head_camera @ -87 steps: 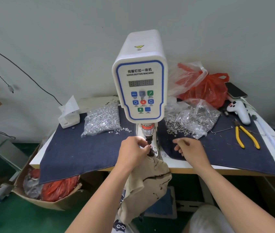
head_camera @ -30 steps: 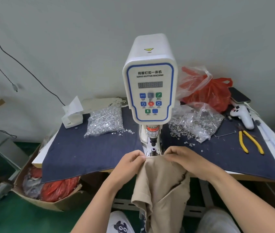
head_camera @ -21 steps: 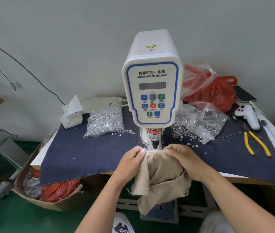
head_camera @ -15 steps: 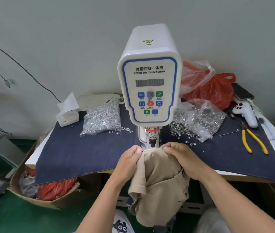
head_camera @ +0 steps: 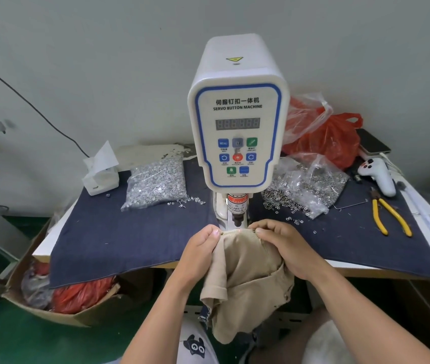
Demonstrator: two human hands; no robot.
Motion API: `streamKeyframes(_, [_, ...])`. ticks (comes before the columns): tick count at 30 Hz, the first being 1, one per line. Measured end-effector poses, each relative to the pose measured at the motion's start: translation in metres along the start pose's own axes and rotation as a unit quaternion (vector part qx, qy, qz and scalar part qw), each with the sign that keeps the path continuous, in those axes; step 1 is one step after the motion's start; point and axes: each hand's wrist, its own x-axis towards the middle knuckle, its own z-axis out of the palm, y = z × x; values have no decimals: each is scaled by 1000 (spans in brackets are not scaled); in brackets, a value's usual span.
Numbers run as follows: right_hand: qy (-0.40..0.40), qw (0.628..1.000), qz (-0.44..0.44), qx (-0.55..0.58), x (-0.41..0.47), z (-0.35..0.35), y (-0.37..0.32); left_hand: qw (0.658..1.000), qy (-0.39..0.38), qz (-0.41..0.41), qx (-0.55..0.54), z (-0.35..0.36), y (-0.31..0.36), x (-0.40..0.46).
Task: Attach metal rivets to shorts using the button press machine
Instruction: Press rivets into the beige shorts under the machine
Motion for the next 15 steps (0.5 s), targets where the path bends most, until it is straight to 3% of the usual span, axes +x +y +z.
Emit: streamKeyframes(15, [5,1000,-11,-11,1,0,4,1000,6,-7,7,0,2,2])
